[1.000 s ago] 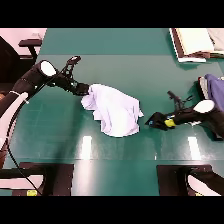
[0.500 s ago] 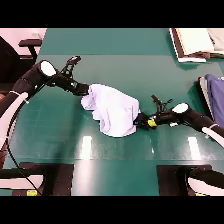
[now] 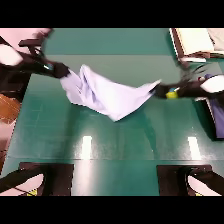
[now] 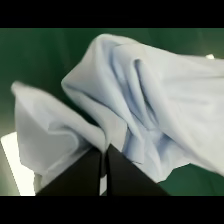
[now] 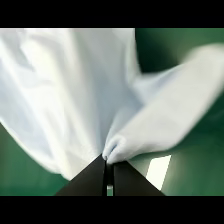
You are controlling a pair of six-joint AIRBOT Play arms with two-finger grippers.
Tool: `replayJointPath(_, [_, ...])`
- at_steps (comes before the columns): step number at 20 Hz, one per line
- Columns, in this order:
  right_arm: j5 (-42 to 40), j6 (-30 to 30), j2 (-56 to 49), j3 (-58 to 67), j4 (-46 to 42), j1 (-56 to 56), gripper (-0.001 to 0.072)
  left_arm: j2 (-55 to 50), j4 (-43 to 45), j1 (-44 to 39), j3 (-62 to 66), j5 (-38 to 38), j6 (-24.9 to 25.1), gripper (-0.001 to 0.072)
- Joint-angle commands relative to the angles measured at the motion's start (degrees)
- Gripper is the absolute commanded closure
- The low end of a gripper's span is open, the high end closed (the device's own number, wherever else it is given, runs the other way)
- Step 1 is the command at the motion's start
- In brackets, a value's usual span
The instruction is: Fold the shirts.
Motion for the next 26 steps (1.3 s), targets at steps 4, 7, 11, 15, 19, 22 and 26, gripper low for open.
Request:
replayJointPath(4, [10.03, 1.31, 14.34, 20.28, -6.25, -13.62, 0.0695, 17.81, 0.92, 2.19, 11.69, 0.09, 0.02, 0.0681])
replayJointPath(7, [14.01, 1.20, 18.29, 27.52, -6.29, -18.78, 0.0695, 24.09, 0.90, 2.19, 17.84, 0.04, 0.02, 0.0681])
replayJointPath(11, [19.17, 1.18, 19.89, 36.68, -6.25, -27.30, 0.0695, 28.72, 0.87, 2.19, 25.33, -1.33, -0.02, 0.0681])
replayJointPath(15, [25.79, 1.22, 15.67, 45.94, -6.08, -33.42, 0.0695, 29.09, 0.74, 2.19, 29.11, -3.50, -0.04, 0.0682])
replayJointPath(19, [31.39, 5.11, 6.67, 49.24, -6.05, -33.48, 0.0695, 21.97, 1.77, 2.19, 28.13, -10.82, -0.04, 0.0681])
replayJointPath(22, [32.17, 5.49, -0.50, 42.93, -6.25, -30.10, 0.0695, 12.66, 1.75, 2.19, 22.86, -13.81, -0.02, 0.0681])
replayJointPath(26, [29.16, 5.73, -12.13, 32.61, -15.80, -19.69, 0.0695, -2.40, 1.16, 2.19, 13.18, -12.17, 0.04, 0.0680])
